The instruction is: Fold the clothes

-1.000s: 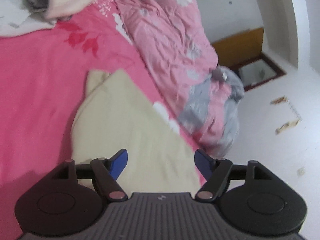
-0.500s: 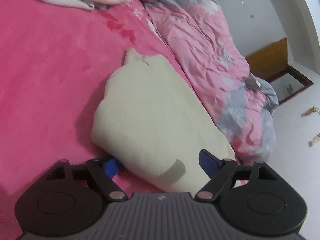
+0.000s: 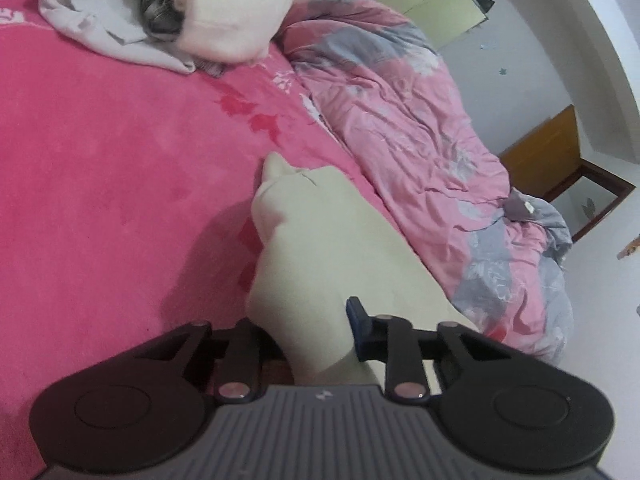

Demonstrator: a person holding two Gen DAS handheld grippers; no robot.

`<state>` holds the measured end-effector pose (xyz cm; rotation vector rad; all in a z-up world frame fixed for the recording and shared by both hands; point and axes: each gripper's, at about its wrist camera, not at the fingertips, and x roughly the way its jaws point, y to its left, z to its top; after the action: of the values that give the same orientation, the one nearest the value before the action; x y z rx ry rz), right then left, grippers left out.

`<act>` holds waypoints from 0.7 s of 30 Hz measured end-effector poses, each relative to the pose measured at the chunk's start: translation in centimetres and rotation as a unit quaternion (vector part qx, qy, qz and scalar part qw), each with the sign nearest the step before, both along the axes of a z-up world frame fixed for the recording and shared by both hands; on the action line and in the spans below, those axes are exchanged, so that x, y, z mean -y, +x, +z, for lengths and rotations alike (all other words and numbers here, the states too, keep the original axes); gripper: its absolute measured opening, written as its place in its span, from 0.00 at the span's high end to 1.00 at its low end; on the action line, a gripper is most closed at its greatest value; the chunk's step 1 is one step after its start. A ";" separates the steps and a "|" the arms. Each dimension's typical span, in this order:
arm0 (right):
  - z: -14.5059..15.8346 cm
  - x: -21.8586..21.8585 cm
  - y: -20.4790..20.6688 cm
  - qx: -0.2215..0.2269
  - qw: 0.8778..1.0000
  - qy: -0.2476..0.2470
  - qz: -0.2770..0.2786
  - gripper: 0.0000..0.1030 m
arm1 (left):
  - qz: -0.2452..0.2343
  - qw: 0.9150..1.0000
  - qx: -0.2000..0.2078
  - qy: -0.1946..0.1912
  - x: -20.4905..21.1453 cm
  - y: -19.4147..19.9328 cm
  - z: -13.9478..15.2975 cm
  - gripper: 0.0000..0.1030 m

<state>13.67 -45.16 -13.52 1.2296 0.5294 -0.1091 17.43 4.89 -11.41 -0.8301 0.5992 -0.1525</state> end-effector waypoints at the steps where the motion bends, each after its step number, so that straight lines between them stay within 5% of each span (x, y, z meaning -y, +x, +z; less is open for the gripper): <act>1: -0.4 0.3 -0.1 0.000 1.000 0.016 -0.001 0.75 | 0.004 1.000 0.002 0.001 0.0 0.0 0.0 0.79; 4: -0.6 0.6 -0.5 0.008 0.999 0.040 -0.004 0.83 | 0.010 1.000 0.010 0.006 0.0 -0.1 0.4 0.83; 13: 3.0 -0.8 -3.9 0.047 0.998 0.027 0.022 0.86 | -0.018 0.999 0.027 0.019 -0.9 -4.7 3.8 0.84; 21: 2.4 -1.2 -13.1 0.036 0.995 0.078 0.054 0.86 | -0.076 0.996 -0.021 0.043 -4.5 -12.2 4.9 0.83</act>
<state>0.57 -43.95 -11.09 1.3491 0.5490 0.0697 5.20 9.35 -6.50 -0.7055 0.7047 -0.2471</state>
